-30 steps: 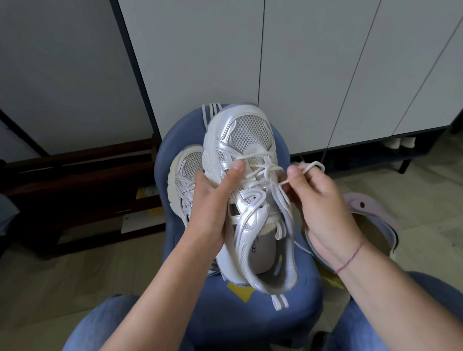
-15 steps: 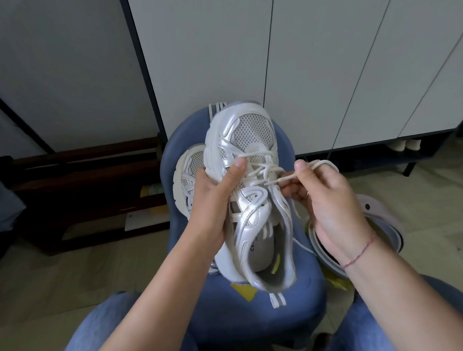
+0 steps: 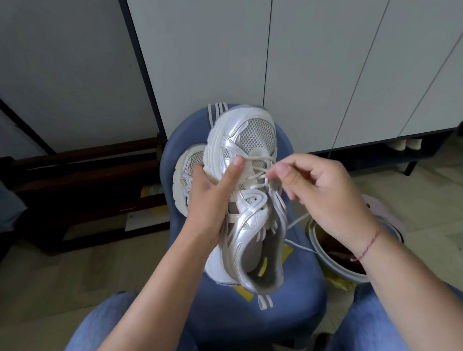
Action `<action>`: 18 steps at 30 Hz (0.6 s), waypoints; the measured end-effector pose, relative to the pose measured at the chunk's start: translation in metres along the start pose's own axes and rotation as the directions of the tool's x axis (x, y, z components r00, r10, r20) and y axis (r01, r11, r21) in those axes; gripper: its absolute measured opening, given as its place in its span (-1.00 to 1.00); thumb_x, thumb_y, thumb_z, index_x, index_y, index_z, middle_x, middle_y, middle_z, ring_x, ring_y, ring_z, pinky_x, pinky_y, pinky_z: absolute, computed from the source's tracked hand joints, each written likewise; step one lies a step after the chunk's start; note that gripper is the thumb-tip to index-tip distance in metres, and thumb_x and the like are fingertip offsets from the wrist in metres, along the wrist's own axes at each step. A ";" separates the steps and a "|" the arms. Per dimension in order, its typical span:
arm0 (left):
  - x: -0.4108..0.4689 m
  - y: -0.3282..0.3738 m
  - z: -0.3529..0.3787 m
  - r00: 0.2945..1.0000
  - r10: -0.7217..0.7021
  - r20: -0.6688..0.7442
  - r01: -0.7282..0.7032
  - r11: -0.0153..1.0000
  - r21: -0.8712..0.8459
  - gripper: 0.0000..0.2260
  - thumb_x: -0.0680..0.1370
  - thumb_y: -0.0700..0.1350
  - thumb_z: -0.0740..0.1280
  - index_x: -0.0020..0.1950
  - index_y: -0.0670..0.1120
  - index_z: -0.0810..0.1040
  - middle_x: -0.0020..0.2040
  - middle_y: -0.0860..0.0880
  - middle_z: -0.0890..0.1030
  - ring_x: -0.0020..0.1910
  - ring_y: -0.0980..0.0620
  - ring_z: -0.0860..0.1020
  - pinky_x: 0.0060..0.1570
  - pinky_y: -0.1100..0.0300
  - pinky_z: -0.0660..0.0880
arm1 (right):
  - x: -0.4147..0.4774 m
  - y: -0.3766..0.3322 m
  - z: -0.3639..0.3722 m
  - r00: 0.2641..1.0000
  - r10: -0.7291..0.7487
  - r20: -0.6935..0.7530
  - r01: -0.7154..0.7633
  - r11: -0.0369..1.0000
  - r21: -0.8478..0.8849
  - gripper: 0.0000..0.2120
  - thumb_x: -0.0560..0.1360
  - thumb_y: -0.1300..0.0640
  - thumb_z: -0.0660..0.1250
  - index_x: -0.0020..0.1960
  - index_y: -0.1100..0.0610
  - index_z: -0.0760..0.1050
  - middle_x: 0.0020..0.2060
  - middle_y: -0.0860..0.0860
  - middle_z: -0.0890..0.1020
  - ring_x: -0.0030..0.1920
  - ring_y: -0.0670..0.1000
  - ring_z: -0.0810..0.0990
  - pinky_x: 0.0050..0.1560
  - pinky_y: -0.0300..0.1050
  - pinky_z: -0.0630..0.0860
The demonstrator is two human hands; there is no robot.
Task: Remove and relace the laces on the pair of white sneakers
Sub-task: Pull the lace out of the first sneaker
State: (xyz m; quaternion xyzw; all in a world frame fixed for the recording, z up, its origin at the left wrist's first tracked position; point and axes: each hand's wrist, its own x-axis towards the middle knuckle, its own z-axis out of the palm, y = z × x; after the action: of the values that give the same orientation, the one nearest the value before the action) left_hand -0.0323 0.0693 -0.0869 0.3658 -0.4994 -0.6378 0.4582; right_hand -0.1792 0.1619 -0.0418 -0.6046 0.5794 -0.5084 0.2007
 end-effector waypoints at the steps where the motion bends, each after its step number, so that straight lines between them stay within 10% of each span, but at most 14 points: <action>1: -0.001 -0.001 0.001 1.000 0.001 -0.011 -0.001 1.000 0.006 -0.36 0.37 0.17 0.53 0.30 -0.12 0.43 0.16 -0.13 0.66 0.11 -0.12 0.66 0.17 -0.20 0.55 | 0.002 0.001 0.003 1.000 -0.011 0.016 0.012 0.999 -0.045 -0.82 0.56 0.10 0.28 -0.11 0.09 0.64 -0.40 -0.17 0.60 -0.33 -0.18 0.55 -0.24 -0.31 0.49; 4: -0.002 0.000 0.002 1.000 -0.006 -0.024 0.006 1.000 -0.003 -0.38 0.37 0.14 0.54 0.28 -0.14 0.42 0.12 -0.15 0.67 0.07 -0.12 0.67 0.13 -0.21 0.58 | 0.002 0.004 0.011 1.000 -0.023 0.001 0.023 0.976 -0.215 -0.88 0.51 0.05 0.35 -0.10 0.03 0.66 -0.29 -0.12 0.67 -0.24 -0.12 0.62 -0.13 -0.06 0.55; 9: 0.001 -0.002 0.002 0.999 -0.005 -0.051 0.008 0.999 0.051 -0.20 0.26 0.29 0.55 0.31 -0.14 0.41 0.13 -0.12 0.67 0.10 -0.11 0.66 0.17 -0.21 0.55 | 0.002 0.003 0.016 0.988 -0.150 0.041 0.150 0.848 -0.508 -0.84 0.44 -0.07 0.40 -0.15 0.01 0.60 -0.47 -0.23 0.37 -0.37 -0.23 0.40 -0.31 -0.20 0.40; 18: -0.003 -0.006 0.008 0.998 -0.023 -0.050 0.029 0.991 0.132 -0.15 0.12 0.43 0.52 0.16 -0.11 0.39 0.19 -0.31 0.56 0.17 -0.32 0.57 0.14 -0.26 0.54 | 0.007 0.007 0.008 0.985 0.018 0.170 0.065 0.879 -0.471 -0.74 0.42 -0.09 0.42 -0.28 0.03 0.44 -0.56 -0.19 0.42 -0.44 -0.17 0.40 -0.41 -0.29 0.26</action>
State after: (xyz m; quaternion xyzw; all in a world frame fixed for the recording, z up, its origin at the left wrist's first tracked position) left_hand -0.0403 0.0752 -0.0911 0.4173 -0.5248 -0.6001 0.4362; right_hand -0.1769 0.1509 -0.0480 -0.6833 0.6597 -0.3001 0.0885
